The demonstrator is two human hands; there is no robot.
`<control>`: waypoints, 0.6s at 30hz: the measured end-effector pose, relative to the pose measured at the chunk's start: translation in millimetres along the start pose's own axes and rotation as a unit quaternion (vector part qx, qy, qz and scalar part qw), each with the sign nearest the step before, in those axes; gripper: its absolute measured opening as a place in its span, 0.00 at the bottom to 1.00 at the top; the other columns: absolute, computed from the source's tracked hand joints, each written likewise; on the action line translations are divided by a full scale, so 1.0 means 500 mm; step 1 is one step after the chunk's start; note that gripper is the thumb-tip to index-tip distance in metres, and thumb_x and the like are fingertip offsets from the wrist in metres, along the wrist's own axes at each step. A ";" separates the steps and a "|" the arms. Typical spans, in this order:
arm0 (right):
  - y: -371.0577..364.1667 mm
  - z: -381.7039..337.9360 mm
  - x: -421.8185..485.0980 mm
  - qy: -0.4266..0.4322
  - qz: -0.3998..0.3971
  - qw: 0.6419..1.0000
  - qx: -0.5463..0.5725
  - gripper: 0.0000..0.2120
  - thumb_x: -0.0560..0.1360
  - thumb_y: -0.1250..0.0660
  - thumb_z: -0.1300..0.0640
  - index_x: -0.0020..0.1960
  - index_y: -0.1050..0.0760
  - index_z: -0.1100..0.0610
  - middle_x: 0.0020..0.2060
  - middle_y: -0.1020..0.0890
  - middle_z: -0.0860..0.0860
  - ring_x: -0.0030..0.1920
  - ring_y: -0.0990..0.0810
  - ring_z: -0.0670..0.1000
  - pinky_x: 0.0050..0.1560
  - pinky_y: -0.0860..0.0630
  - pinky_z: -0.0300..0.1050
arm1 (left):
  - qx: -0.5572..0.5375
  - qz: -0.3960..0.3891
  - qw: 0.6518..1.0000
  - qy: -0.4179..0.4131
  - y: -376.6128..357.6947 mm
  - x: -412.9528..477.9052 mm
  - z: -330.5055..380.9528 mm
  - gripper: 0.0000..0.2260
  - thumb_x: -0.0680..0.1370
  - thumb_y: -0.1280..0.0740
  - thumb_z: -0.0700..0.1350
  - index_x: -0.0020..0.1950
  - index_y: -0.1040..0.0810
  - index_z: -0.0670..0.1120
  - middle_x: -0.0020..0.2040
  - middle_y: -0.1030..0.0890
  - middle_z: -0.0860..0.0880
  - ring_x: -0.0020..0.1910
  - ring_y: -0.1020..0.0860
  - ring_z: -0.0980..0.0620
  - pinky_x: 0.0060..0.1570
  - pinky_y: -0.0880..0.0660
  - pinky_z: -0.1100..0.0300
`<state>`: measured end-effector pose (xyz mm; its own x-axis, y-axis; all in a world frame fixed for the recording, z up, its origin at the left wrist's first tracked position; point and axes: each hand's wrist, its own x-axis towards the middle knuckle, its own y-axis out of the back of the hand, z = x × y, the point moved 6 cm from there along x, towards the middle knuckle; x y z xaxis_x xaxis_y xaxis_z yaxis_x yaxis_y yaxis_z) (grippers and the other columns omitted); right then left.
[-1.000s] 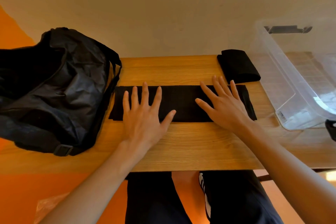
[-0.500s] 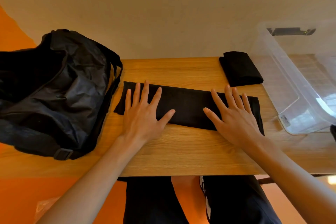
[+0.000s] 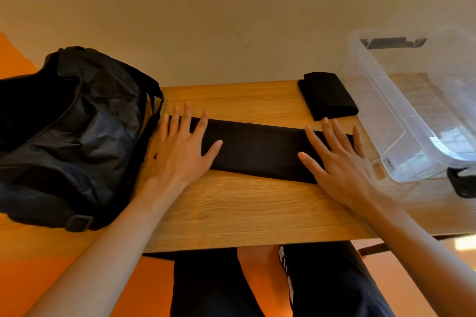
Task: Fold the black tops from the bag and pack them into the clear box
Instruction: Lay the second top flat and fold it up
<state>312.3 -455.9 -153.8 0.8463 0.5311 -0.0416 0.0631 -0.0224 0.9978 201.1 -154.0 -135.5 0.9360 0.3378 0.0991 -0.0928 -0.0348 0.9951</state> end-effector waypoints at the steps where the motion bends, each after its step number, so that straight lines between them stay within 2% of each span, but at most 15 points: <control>1: -0.008 -0.002 -0.002 0.009 -0.015 1.000 -0.003 0.37 0.76 0.72 0.27 0.81 0.66 0.40 0.82 0.64 0.51 0.79 0.71 0.49 0.77 0.72 0.57 | -0.022 0.023 0.999 -0.011 0.009 -0.016 0.033 0.35 0.81 0.58 0.69 0.84 0.50 0.53 0.84 0.55 0.41 0.83 0.58 0.42 0.81 0.56 0.41; 3: -0.023 0.003 -0.006 0.006 -0.034 0.999 0.004 0.38 0.74 0.72 0.25 0.81 0.67 0.39 0.82 0.65 0.50 0.79 0.71 0.48 0.77 0.72 0.59 | -0.062 0.011 0.997 -0.038 0.006 -0.052 0.112 0.34 0.80 0.58 0.69 0.84 0.52 0.55 0.84 0.57 0.43 0.83 0.60 0.44 0.81 0.58 0.43; 6: -0.031 0.006 -0.014 -0.015 -0.038 0.999 0.018 0.40 0.72 0.71 0.23 0.80 0.67 0.38 0.81 0.66 0.50 0.79 0.72 0.48 0.77 0.72 0.58 | -0.066 -0.048 0.993 -0.084 -0.023 -0.085 0.200 0.36 0.78 0.59 0.71 0.84 0.54 0.58 0.84 0.60 0.47 0.82 0.63 0.47 0.81 0.60 0.44; 10: -0.022 0.004 -0.055 -0.032 -0.042 0.998 0.030 0.42 0.71 0.71 0.22 0.80 0.68 0.39 0.81 0.67 0.51 0.79 0.71 0.50 0.77 0.74 0.55 | -0.051 -0.081 0.987 -0.126 -0.047 -0.091 0.213 0.36 0.77 0.58 0.73 0.83 0.58 0.61 0.84 0.61 0.53 0.82 0.64 0.50 0.80 0.62 0.44; 13: -0.006 -0.003 -0.083 -0.037 -0.036 0.999 0.004 0.41 0.72 0.72 0.23 0.81 0.67 0.40 0.82 0.63 0.55 0.81 0.66 0.52 0.77 0.73 0.56 | -0.063 -0.090 0.979 -0.173 -0.044 -0.099 0.205 0.36 0.78 0.55 0.73 0.83 0.56 0.61 0.84 0.61 0.55 0.82 0.65 0.51 0.80 0.62 0.45; 15: 0.012 -0.010 -0.076 -0.007 -0.011 1.000 -0.004 0.40 0.74 0.71 0.23 0.81 0.66 0.40 0.82 0.61 0.56 0.81 0.65 0.54 0.78 0.71 0.57 | -0.109 -0.063 0.981 -0.147 -0.028 -0.095 0.185 0.36 0.78 0.56 0.73 0.83 0.52 0.59 0.84 0.59 0.54 0.82 0.62 0.51 0.80 0.62 0.46; 17: 0.020 -0.015 -0.054 0.048 -0.003 0.999 -0.004 0.39 0.75 0.71 0.24 0.81 0.66 0.40 0.81 0.64 0.53 0.80 0.69 0.53 0.79 0.71 0.56 | -0.116 -0.013 0.992 -0.052 -0.014 -0.077 0.145 0.36 0.78 0.59 0.73 0.84 0.53 0.59 0.84 0.57 0.49 0.83 0.60 0.45 0.80 0.63 0.43; 18: 0.014 -0.016 -0.044 0.070 -0.014 0.997 -0.007 0.39 0.75 0.71 0.24 0.81 0.66 0.39 0.81 0.65 0.52 0.80 0.71 0.51 0.78 0.71 0.55 | -0.099 -0.015 0.995 0.001 -0.015 -0.065 0.121 0.37 0.78 0.61 0.74 0.84 0.55 0.59 0.84 0.57 0.46 0.82 0.60 0.40 0.79 0.64 0.41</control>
<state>289.7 -461.1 -145.3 0.7619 0.6447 -0.0622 0.0766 0.0057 0.9970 191.8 -221.7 -146.3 0.9384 0.3384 0.0697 -0.1304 0.1602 0.9784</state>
